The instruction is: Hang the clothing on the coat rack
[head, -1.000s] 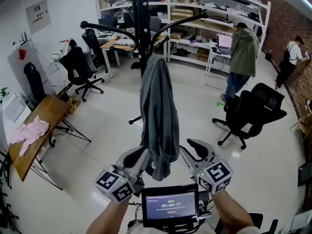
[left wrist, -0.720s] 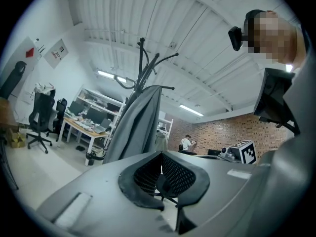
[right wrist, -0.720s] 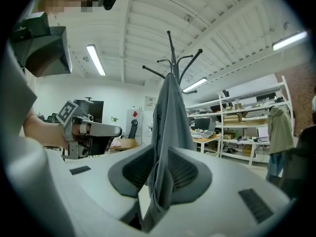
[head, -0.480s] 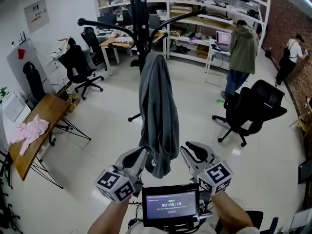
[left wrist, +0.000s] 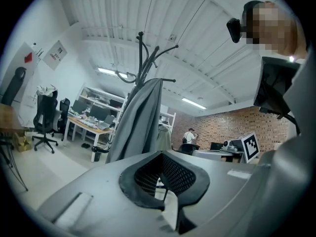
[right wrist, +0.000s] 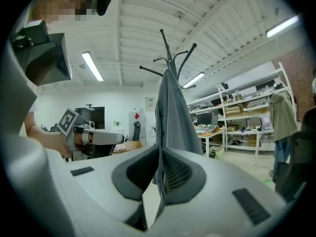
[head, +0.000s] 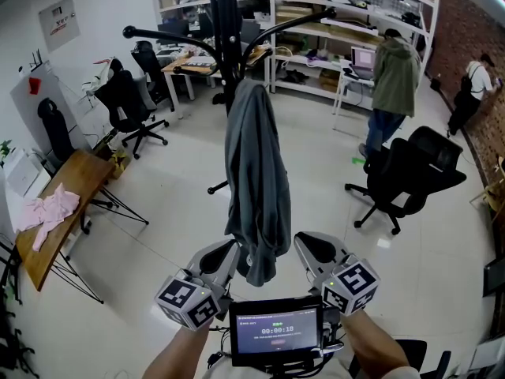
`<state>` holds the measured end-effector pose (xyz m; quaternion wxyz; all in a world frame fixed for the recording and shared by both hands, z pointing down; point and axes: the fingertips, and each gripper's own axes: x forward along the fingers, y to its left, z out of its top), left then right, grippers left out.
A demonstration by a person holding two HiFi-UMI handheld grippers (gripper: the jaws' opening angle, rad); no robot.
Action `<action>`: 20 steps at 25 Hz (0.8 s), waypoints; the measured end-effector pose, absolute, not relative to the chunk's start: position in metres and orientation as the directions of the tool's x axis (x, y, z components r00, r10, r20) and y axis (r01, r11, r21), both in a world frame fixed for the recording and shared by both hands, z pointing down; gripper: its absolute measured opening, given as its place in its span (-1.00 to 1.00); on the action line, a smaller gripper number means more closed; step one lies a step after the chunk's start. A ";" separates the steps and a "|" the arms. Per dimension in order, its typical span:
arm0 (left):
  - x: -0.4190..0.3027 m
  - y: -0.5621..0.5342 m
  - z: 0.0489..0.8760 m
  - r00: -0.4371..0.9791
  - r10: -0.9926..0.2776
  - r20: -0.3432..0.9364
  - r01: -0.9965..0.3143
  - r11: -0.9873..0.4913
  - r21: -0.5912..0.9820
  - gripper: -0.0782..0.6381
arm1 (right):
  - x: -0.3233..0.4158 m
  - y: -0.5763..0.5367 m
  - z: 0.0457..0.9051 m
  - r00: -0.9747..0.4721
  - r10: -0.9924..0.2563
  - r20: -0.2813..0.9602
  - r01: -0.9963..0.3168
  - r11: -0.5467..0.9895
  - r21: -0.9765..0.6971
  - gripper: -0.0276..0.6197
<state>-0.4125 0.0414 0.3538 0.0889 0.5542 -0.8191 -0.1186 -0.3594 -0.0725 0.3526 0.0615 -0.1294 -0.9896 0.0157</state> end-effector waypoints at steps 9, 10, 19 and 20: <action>-0.411 0.041 0.354 -0.367 -0.930 0.031 -0.892 0.361 0.271 -0.78 | -0.363 -0.077 0.354 -0.957 0.264 0.120 0.257 0.964 -0.072 -0.91; -0.411 0.040 0.355 -0.366 -0.930 0.032 -0.892 0.361 0.273 -0.78 | -0.363 -0.077 0.355 -0.957 0.265 0.121 0.258 0.964 -0.071 -0.91; -0.411 0.038 0.353 -0.360 -0.932 0.035 -0.894 0.356 0.273 -0.78 | -0.367 -0.076 0.350 -0.954 0.269 0.137 0.265 0.963 -0.045 -0.91; -0.411 0.038 0.352 -0.361 -0.932 0.034 -0.894 0.356 0.272 -0.78 | -0.367 -0.075 0.349 -0.953 0.270 0.138 0.267 0.963 -0.040 -0.91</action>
